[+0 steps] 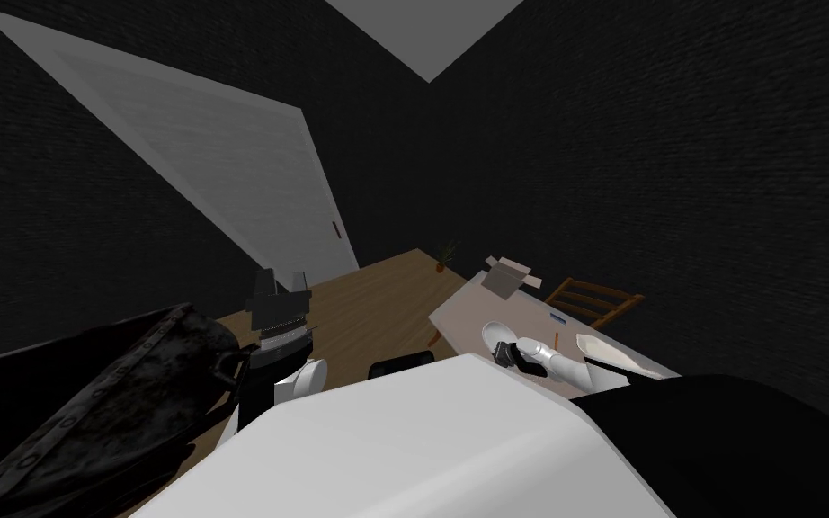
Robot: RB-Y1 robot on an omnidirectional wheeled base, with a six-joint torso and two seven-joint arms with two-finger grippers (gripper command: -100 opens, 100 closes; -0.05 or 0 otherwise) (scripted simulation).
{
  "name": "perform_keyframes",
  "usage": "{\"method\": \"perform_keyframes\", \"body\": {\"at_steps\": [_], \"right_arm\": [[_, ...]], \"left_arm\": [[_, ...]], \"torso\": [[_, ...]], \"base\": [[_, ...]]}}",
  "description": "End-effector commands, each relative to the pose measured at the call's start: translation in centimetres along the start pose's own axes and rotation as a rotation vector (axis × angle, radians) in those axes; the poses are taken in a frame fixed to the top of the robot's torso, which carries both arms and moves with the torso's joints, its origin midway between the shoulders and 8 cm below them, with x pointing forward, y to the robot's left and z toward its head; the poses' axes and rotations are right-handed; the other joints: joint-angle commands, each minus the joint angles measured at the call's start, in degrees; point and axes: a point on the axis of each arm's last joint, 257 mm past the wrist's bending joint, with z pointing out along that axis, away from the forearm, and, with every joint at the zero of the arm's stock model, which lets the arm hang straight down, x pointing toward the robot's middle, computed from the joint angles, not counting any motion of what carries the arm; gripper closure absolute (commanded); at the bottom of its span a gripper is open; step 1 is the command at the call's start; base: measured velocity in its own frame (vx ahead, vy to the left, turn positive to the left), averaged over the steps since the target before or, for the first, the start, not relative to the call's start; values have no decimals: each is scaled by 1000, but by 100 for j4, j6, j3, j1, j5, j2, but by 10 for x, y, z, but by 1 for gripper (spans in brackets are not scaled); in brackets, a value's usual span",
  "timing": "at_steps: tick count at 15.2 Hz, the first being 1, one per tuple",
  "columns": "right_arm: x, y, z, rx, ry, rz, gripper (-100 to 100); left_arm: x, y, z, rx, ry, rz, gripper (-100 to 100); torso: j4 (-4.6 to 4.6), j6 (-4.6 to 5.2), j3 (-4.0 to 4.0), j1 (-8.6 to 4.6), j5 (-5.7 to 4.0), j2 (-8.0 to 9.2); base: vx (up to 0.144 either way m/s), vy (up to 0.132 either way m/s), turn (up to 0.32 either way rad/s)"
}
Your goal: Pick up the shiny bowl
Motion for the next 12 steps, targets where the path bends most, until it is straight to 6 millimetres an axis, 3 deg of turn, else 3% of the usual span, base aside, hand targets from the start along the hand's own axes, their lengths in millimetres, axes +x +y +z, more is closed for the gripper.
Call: {"method": "perform_keyframes", "body": {"at_steps": [1, 4, 5, 10, 11, 12], "right_arm": [[-15, -14, -2, 17, -14, 9, 100], [0, 3, 1, -17, 20, -24, 100], [-24, -26, -6, 28, -13, 6, 100], [-5, -3, -1, -19, 34, -38, 100], [-28, -31, -8, 25, 4, -7, 100], [-25, -27, -7, 16, 12, -13, 100]], "left_arm": [[0, 0, 0, 0, 0, 0, 0], [0, 0, 0, 0, 0, 0, 0], [0, 0, 0, 0, 0, 0, 0], [0, 0, 0, 0, 0, 0, 0], [0, 0, 0, 0, 0, 0, 0], [0, 0, 0, 0, 0, 0, 0]], "torso": [[0, 0, 0, 0, 0, 0], [-2, -1, 0, 3, -2, 1], [-5, 2, -1, 5, -2, 1], [-3, 0, 0, 10, 4, 3], [-3, 0, -1, 10, 4, 1], [1, -3, 2, 11, 13, 1]], "base": [[-28, 1, -152], [-11, -1, 3], [-17, 2, -143], [-14, -1, -35], [-17, 0, -122], [-27, -1, -144]]}}
